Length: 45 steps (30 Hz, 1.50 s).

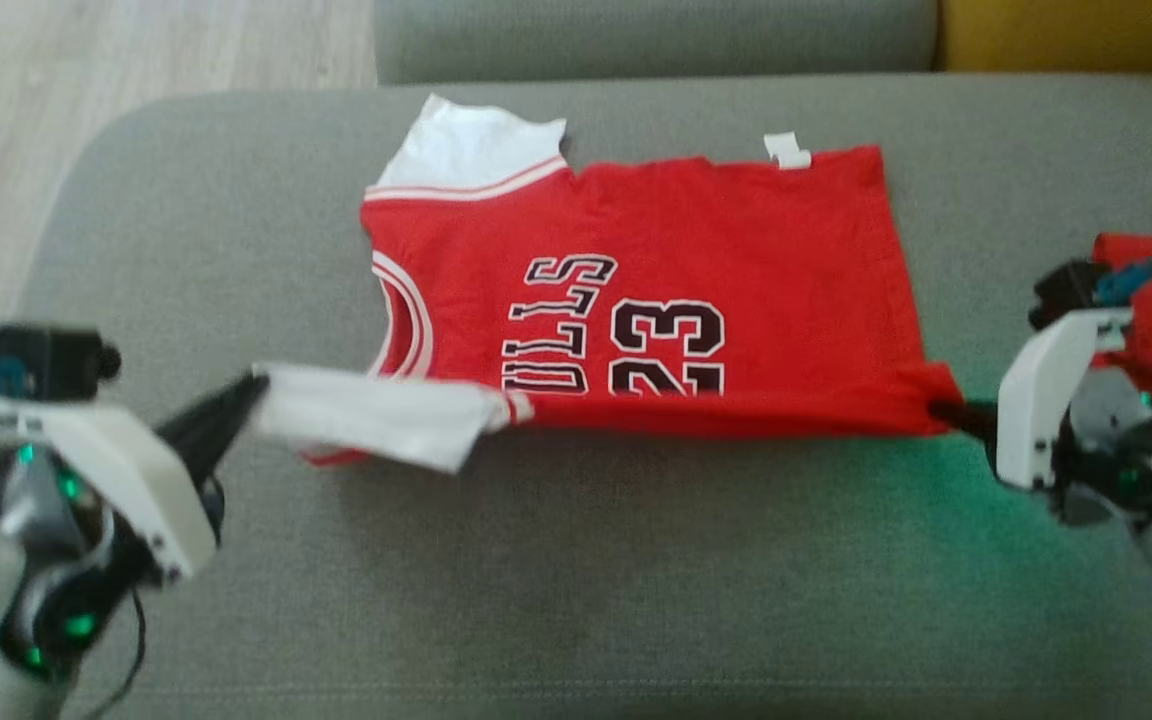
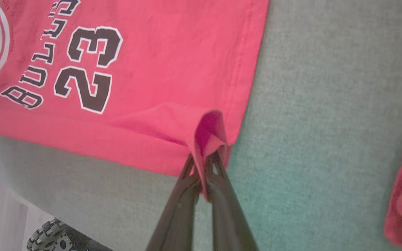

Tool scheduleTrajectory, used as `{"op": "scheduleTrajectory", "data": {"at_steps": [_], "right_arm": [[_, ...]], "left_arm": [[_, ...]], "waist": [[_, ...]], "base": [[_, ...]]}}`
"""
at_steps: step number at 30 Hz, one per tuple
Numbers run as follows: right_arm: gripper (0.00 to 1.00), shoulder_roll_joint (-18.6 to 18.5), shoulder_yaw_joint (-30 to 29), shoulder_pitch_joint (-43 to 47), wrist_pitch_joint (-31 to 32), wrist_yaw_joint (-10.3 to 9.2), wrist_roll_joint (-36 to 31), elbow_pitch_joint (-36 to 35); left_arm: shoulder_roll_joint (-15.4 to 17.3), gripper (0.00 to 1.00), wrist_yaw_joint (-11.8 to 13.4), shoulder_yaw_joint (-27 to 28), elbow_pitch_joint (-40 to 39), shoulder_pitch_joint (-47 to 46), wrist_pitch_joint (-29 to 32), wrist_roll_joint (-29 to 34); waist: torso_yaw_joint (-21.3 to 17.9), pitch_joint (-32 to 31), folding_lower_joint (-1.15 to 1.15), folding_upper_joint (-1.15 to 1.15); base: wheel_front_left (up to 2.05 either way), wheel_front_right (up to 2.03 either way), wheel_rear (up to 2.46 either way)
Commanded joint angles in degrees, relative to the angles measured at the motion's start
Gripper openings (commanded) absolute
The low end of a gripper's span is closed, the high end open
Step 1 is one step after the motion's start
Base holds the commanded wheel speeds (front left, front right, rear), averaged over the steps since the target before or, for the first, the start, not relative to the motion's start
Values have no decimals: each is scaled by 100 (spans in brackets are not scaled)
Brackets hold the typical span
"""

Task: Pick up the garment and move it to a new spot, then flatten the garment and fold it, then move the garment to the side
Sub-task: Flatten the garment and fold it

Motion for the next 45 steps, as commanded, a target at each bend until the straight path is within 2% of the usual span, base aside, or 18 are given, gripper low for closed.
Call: {"op": "scheduleTrajectory", "data": {"at_steps": [1, 6, 13, 25, 26, 27, 28, 29, 33, 38, 42, 45], "right_arm": [[0, -38, -109, -245, 59, 37, -121, -91], [0, 156, -295, -592, 184, 37, -383, 69], [0, 371, -246, -833, 399, 37, -731, 200], [0, 547, -335, -1145, 261, 37, -1031, 367], [24, 561, -337, -1186, 146, 37, -1086, 357], [100, 577, -355, -1225, 4, 37, -1153, 372], [100, 606, -352, -1260, -115, 37, -1212, 394], [100, 664, -343, -1347, -457, 37, -1310, 386], [100, 780, -450, -1505, -1395, 37, -1452, 452], [100, 891, -593, -1471, -2676, 37, -1445, 492], [100, 969, -732, -1260, -3736, 37, -1515, 425], [100, 979, -719, -1053, -4518, 37, -1909, 341]], "left_arm": [[163, 0, -47, 270, -5, -634, 21, 88], [50, 0, -168, 94, 543, -1334, 101, 241], [-9, 0, -343, -249, 1334, -1955, 116, 541], [-307, 0, -481, -797, 2334, -2702, -300, 970], [-340, 0, -484, -819, 2438, -2767, -373, 1011], [-371, 0, -471, -828, 2546, -2833, -465, 1068], [-399, 69, -436, -840, 2654, -2897, -566, 1144], [-457, 100, -356, -873, 2865, -3011, -772, 1302], [-633, 100, -104, -767, 3227, -3181, -1313, 1435], [-939, 100, 174, -458, 3419, -3284, -2314, 1396], [-1251, 100, 353, -120, 3315, -3128, -3129, 1173], [-1465, 100, 440, 157, 3071, -2860, -3508, 968]], "waist": [[-29, 181, 0, 0], [-71, 429, 0, 0], [-128, 736, 0, 0], [-46, 1009, 0, 0], [-44, 1021, 0, 0], [-45, 1032, 0, 0], [-47, 1040, 0, 0], [-51, 1046, 0, 0], [-64, 1020, 0, 0], [-64, 877, 0, 0], [-70, 683, 0, 0], [-103, 526, 0, 0]], "base": [[0, 0, 0], [0, 0, 0], [0, 0, 0], [0, 0, 0], [0, 0, 0], [0, 0, 0], [0, 0, 0], [0, 0, 0], [0, 0, 0], [0, 0, 0], [0, 0, 0], [0, 0, 0]]}}
